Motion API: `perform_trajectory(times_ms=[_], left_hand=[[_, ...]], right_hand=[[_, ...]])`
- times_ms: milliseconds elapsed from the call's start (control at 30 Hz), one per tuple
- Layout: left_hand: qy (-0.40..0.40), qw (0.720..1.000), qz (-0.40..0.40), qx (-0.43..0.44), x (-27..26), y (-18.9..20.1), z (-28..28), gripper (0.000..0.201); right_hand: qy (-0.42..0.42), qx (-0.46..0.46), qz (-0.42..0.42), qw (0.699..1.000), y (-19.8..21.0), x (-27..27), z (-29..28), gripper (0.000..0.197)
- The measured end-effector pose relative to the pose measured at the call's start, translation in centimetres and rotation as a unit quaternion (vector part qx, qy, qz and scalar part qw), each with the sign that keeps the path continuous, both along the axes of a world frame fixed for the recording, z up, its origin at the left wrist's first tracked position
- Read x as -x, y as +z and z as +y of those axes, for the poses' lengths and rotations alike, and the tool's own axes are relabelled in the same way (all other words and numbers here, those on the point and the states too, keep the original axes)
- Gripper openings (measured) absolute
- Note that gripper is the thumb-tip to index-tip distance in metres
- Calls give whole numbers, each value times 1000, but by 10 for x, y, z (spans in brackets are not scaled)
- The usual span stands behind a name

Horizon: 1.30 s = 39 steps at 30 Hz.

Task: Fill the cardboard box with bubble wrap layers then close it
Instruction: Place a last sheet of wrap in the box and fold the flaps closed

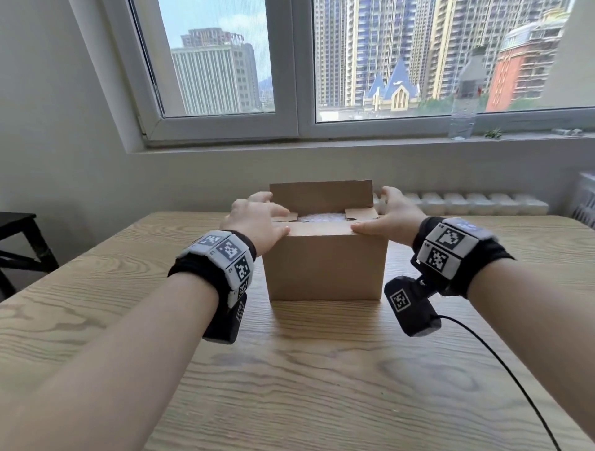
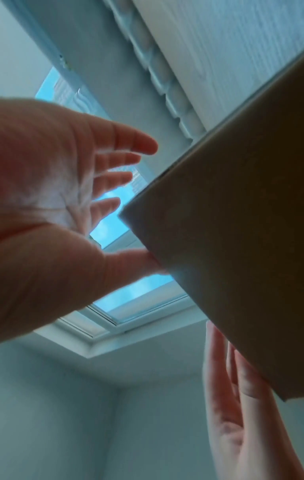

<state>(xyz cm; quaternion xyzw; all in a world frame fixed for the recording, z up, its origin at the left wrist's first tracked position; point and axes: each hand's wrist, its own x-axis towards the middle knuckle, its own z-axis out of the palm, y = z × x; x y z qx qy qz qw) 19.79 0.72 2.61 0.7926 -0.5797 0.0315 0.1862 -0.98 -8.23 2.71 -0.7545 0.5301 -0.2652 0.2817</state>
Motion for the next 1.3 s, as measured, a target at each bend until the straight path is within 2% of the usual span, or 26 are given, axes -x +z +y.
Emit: perform_trajectory(times_ms=[67,167,233,333,400,500,533,567,633,700,767,833,933,1167,1300], left_hand=[[-27,998,-34,-40,5,3,-1,30],[-37,996,-50,-69,6,3,1,35],[-50,994,-34,-87,2,1,3,37],[-60,992,-45,-105,-3,-3,1,49],[-57,993,-42,-98,-3,-6,0,51],[-64,996,-19,-54,-1,-12,3,50],[-63,997,-18,-32,0,-15,5,47],[-58,998,-28,-7,3,-17,8,44],[-36,995,-84,49,8,-20,12,41],[-22,986,-140,89,15,-18,15,40],[-28,985,-162,49,19,-16,10,48],[-35,988,-143,-47,22,-16,1,64],[-46,986,-94,-128,20,-16,-10,68],[-64,984,-102,-135,12,-8,-25,55],[-59,986,-91,-127,10,-4,-33,55]], right_hand=[[23,-44,-54,997,0,-1,-8,106],[71,-100,-110,986,1,-2,-21,120],[83,-110,-104,985,2,-1,-26,126],[51,-22,-37,998,4,0,-29,126],[61,43,-7,997,5,-1,-23,113],[103,137,108,979,2,-5,-9,56],[111,166,154,968,0,-6,-4,42],[118,189,198,955,-1,-7,1,36],[129,206,263,934,-3,-8,6,38],[128,199,281,930,-4,-10,10,42],[121,198,295,927,-5,-12,14,48],[113,209,323,916,-9,-15,18,57],[119,225,357,899,-16,-15,22,58],[116,205,330,914,-13,-20,7,48],[110,175,323,924,-6,-23,-9,42]])
